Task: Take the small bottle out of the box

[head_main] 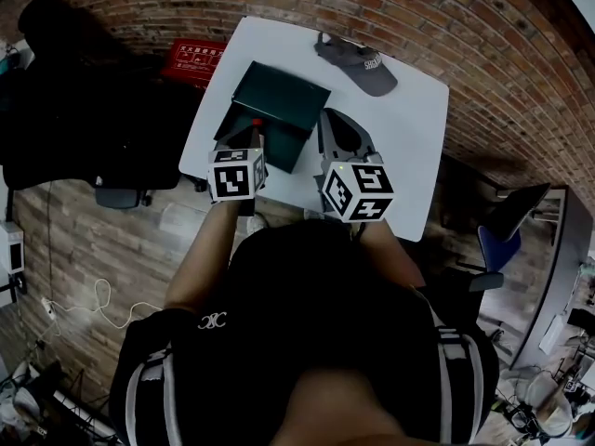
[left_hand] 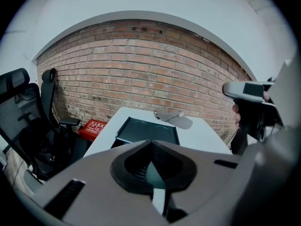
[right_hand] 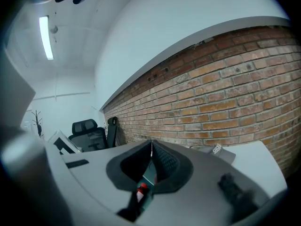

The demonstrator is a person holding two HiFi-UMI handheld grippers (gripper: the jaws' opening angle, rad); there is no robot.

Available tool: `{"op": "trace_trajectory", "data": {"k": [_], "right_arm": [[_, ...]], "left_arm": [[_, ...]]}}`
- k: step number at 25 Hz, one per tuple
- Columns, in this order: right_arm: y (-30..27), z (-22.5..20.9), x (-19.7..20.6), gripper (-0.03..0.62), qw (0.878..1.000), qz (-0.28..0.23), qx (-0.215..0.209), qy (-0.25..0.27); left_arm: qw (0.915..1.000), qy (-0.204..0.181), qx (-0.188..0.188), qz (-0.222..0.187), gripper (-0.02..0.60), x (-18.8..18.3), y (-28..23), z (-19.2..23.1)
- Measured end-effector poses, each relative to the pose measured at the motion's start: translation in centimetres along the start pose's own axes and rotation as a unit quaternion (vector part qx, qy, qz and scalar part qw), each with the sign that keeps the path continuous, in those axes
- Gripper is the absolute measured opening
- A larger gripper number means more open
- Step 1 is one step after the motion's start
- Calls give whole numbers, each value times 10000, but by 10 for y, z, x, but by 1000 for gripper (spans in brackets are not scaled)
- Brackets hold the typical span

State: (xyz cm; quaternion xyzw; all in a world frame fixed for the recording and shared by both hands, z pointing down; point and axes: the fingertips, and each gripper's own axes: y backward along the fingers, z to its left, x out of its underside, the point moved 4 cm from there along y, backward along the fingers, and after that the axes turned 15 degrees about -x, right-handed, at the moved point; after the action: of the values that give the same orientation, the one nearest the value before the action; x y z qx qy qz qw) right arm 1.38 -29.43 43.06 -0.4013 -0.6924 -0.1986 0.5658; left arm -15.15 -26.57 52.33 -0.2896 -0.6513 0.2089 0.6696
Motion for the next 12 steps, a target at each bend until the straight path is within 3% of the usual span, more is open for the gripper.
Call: {"op": "trace_trajectory", "data": {"k": [10, 12], "right_arm": [[15, -12, 6, 29, 9997, 60, 237, 29], [18, -14, 8, 29, 9996, 73, 289, 17]], "left_arm": [[9979, -322, -92, 548, 8, 29, -29, -1], [9970, -393, -76, 666, 35, 35, -36, -1]]}}
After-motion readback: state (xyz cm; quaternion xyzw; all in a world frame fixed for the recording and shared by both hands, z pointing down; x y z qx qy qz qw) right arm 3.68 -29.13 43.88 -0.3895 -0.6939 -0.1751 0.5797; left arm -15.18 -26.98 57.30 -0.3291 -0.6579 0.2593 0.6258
